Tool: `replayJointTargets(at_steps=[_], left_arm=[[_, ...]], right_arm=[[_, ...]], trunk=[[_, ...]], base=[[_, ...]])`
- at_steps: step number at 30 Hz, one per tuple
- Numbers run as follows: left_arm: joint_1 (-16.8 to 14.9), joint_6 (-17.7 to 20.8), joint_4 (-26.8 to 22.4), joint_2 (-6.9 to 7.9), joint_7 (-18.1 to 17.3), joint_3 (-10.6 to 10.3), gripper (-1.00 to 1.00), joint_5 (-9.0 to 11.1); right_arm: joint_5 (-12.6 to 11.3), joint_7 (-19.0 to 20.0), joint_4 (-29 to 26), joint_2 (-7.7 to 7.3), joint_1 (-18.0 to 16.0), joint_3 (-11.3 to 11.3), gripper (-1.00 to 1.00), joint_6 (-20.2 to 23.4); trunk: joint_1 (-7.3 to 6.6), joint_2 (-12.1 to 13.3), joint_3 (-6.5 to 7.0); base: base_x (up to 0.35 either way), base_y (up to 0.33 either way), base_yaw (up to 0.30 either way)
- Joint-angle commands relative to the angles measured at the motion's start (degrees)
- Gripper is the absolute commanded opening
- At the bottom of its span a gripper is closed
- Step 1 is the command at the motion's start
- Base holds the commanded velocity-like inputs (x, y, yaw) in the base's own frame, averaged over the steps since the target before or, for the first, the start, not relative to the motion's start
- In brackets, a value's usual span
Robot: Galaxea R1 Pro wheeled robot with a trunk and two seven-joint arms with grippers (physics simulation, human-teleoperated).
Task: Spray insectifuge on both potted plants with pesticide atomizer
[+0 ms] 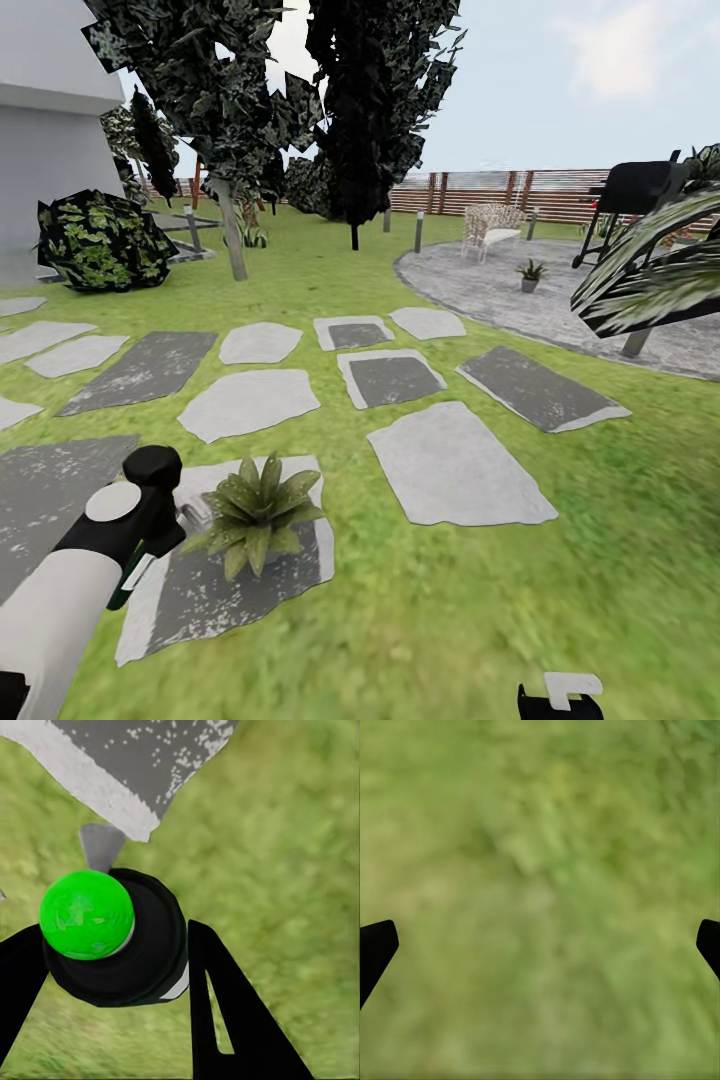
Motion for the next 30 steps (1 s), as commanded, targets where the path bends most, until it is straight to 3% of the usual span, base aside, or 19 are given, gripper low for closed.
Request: replayJointTargets(at_steps=[1, 8, 14, 21, 30], left_arm=[[0.0, 0.6, 0.0, 0.02, -0.5, -0.3, -1.00, -0.5], [0.0, 0.7, 0.4, 0.10, -0.4, -0.1, -1.00, 0.2], [0.0, 0.8, 0.3, 0.10, -0.4, 0.3, -1.00, 0.3], [0.0, 0.8, 0.4, 0.07, -0.5, 2.2, -1.00, 0.6], [0.0, 0.8, 0.5, -1.32, -0.5, 2.4, -1.00, 1.3]], right_arm=[[0.6, -0.2, 0.1, 0.01, 0.0, -0.5, 1.00, -0.2], [0.5, -0.2, 0.0, 0.14, 0.0, -0.5, 1.00, -0.2], [0.5, -0.2, 0.0, 0.17, 0.0, -0.5, 1.00, -0.2], [0.5, -0.2, 0.0, 0.17, 0.0, -0.5, 1.00, -0.2], [0.5, -0.2, 0.0, 0.16, 0.0, -0.5, 1.00, -0.2]], trunk=[[-0.01, 0.0, -0.05], [-0.01, 0.0, -0.05], [-0.01, 0.0, -0.05], [-0.01, 0.0, -0.05], [-0.01, 0.0, -0.05]], base=[[0.000, 0.000, 0.000], [0.000, 0.000, 0.017], [0.000, 0.000, 0.240], [0.000, 0.000, 0.130], [0.091, -0.126, 0.002]])
